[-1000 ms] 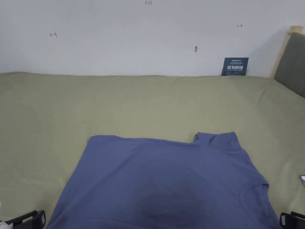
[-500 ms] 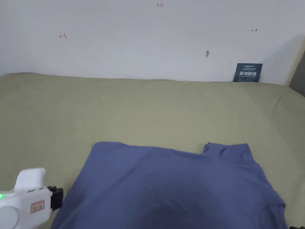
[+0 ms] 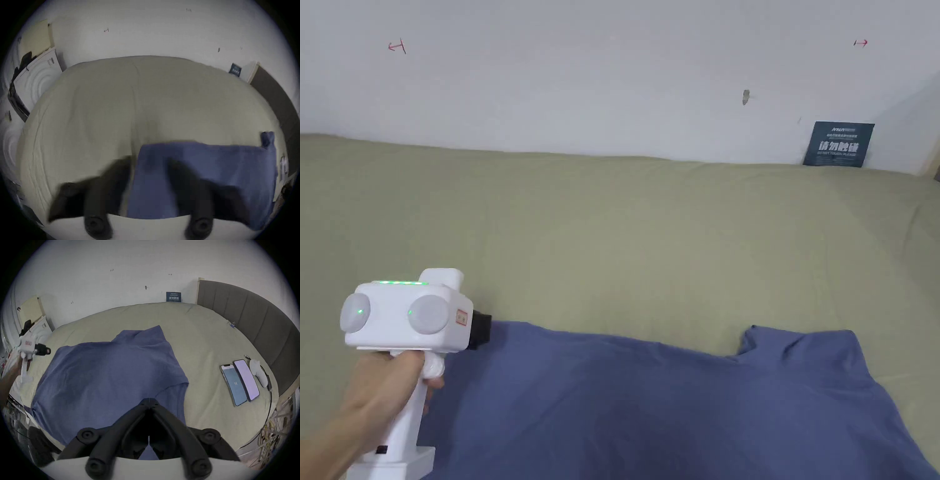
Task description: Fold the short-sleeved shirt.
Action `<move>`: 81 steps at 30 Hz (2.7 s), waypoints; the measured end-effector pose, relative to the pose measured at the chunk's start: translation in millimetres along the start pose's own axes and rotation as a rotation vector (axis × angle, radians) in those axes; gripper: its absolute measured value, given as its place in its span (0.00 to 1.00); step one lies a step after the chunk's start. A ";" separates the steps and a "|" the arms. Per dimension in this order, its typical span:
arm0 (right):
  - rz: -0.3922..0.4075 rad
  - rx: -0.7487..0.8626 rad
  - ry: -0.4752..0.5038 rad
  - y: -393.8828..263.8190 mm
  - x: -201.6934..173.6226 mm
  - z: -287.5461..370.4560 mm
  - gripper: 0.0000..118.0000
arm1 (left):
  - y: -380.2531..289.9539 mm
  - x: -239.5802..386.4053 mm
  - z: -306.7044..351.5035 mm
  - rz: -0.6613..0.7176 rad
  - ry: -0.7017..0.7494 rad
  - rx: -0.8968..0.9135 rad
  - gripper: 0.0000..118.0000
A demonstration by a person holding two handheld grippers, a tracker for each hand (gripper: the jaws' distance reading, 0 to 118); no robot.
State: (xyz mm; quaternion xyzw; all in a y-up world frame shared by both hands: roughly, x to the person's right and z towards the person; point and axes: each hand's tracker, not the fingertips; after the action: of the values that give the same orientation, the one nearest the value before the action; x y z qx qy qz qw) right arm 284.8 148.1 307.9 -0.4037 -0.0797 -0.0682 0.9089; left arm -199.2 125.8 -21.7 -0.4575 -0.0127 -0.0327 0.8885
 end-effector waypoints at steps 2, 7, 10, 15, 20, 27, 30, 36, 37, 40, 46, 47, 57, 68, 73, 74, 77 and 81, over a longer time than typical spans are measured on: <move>0.003 -0.009 -0.006 0.2 0.7 -8.0 0.00 | -1.2 4.6 -20.9 -0.044 0.041 -0.061 0.97; 0.014 -0.023 -0.009 1.3 1.9 -16.1 0.00 | -6.8 9.7 -29.5 -0.028 0.041 -0.054 0.96; 0.030 -0.028 -0.019 7.4 5.0 -20.0 0.00 | -7.5 16.1 -16.0 -0.079 0.025 -0.023 0.81; 0.043 -0.027 -0.036 41.4 32.8 -46.0 0.00 | -11.8 40.5 -3.0 -0.164 0.014 -0.010 0.07; 0.099 -0.041 -0.085 106.9 48.6 -103.4 0.00 | -7.2 28.6 -8.1 -0.090 -0.031 -0.031 0.07; 0.061 -0.139 -0.111 159.4 46.9 -172.6 0.03 | -6.0 25.8 -12.8 -0.072 -0.047 -0.042 0.07; 0.064 -0.225 -0.081 160.5 44.4 -189.6 0.98 | -5.4 26.0 -14.6 -0.084 -0.047 -0.040 0.07; 0.091 -0.246 -0.116 149.9 32.9 -200.6 0.86 | -5.7 25.6 -17.6 -0.086 -0.047 -0.034 0.07; 0.090 -0.248 -0.109 148.2 32.6 -199.1 0.85 | -5.7 25.7 -17.7 -0.086 -0.046 -0.033 0.07; 0.007 -0.239 -0.054 153.8 34.1 -185.5 0.55 | -5.3 24.8 -15.0 -0.081 -0.046 -0.030 0.07; 0.064 -0.144 -0.047 169.3 24.6 -128.4 0.00 | -10.3 7.2 28.5 -0.049 -0.049 0.033 0.07; 0.075 -0.120 -0.042 171.3 20.1 -117.6 0.00 | -8.9 2.1 41.3 -0.046 -0.058 0.040 0.07; 0.102 0.140 0.018 214.9 -1.8 44.0 0.00 | -3.1 -46.7 213.5 -0.024 -0.095 0.245 0.07; 0.104 0.413 0.038 282.0 -26.1 203.3 0.00 | 39.1 -75.5 380.8 0.024 -0.059 0.470 0.07; 0.086 0.475 0.029 330.4 -36.1 226.2 0.00 | 75.1 -69.1 411.5 0.041 -0.015 0.533 0.07; 0.089 0.489 0.016 341.6 -39.2 228.8 0.00 | 84.3 -67.8 414.7 0.046 -0.011 0.542 0.07; 0.117 0.507 -0.019 375.9 -45.5 229.4 0.00 | 112.4 -62.5 415.2 0.060 0.001 0.567 0.07; 0.113 0.535 -0.047 413.4 -50.0 219.7 0.00 | 150.5 -52.3 404.8 0.067 0.028 0.585 0.07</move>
State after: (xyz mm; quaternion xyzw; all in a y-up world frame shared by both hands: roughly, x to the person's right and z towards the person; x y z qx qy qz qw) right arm 294.0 589.5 144.3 -0.1543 -0.0932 0.0155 0.9835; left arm -237.9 544.9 88.5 -0.1816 0.0055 -0.0046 0.9833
